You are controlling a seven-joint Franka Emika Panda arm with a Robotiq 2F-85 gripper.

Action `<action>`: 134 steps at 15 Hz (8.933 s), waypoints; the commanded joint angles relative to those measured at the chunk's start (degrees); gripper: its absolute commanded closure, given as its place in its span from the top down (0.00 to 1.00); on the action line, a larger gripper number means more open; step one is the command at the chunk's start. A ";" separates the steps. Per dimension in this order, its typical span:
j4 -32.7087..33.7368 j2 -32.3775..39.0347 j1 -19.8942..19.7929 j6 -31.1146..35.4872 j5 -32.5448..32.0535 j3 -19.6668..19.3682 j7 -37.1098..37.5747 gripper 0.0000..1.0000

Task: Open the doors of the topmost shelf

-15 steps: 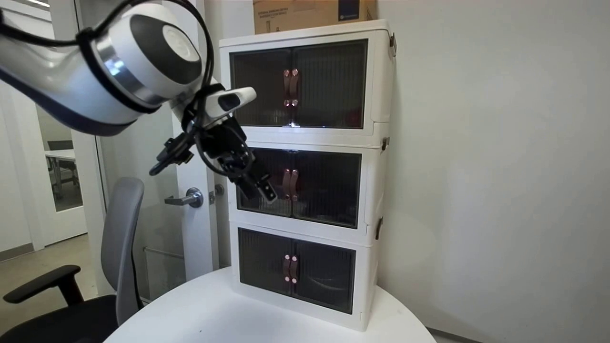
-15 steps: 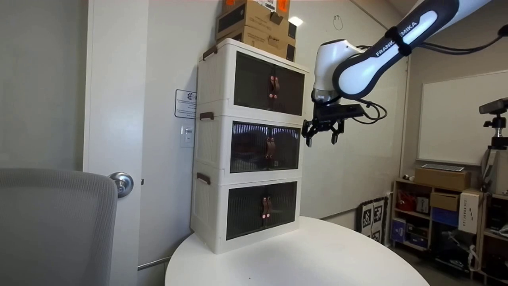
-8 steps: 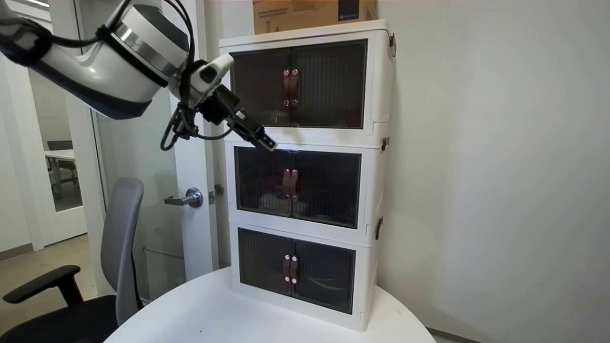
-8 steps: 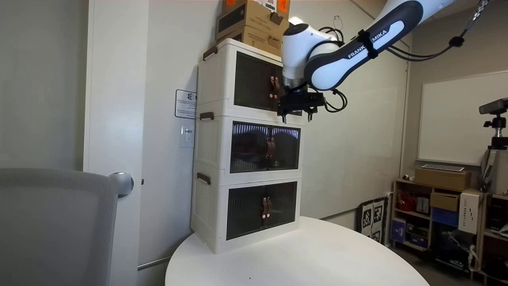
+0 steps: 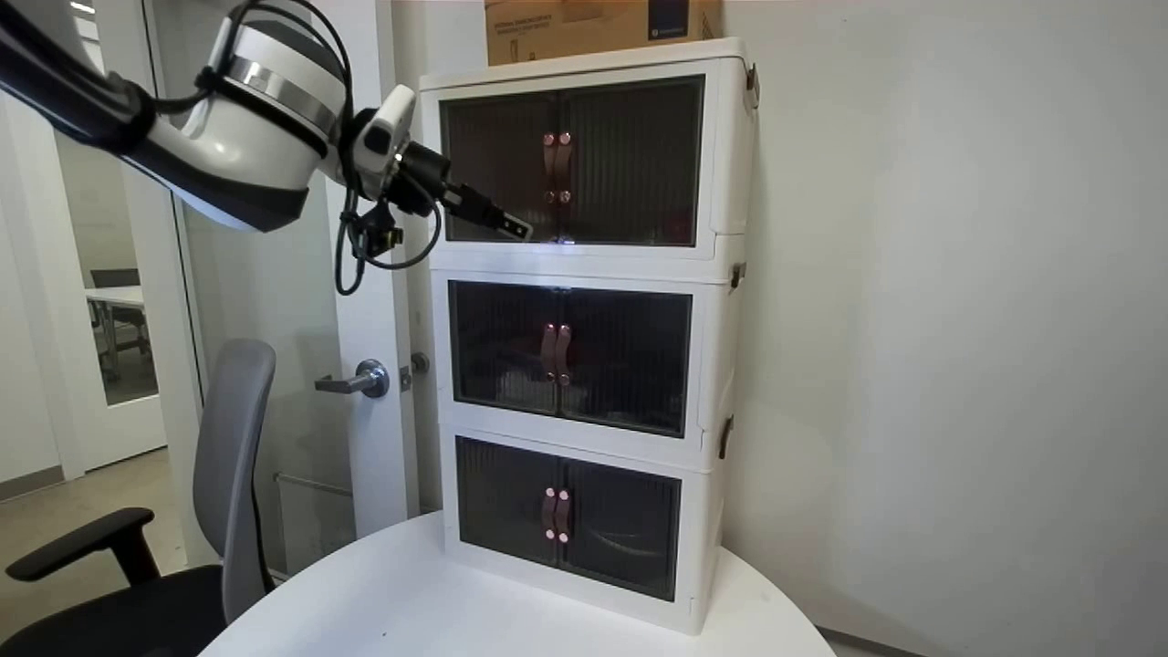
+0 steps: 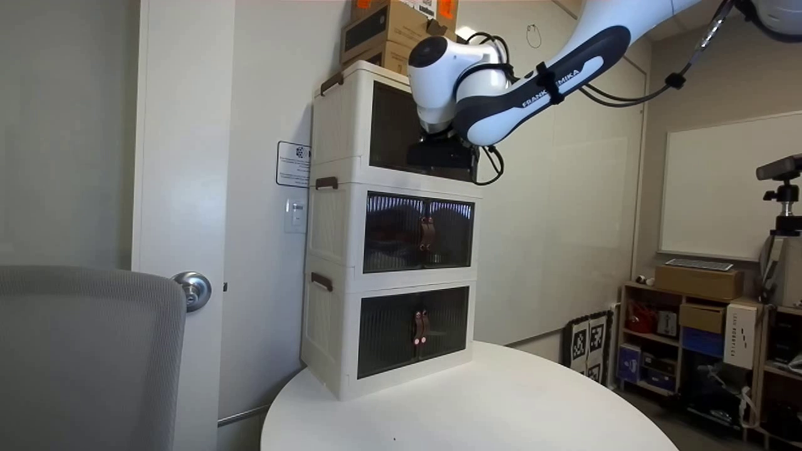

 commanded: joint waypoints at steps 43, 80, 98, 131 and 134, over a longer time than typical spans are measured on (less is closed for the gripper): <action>10.77 8.97 4.40 -20.97 -18.48 -1.60 8.56 1.00; -38.66 -17.94 -7.61 57.79 32.71 2.38 -35.24 1.00; -20.09 -23.66 -18.08 6.36 71.88 4.19 -108.79 1.00; 15.86 2.10 -25.30 0.20 112.22 -1.50 -148.21 1.00; 15.90 2.10 -25.32 0.20 112.22 -1.50 -148.21 1.00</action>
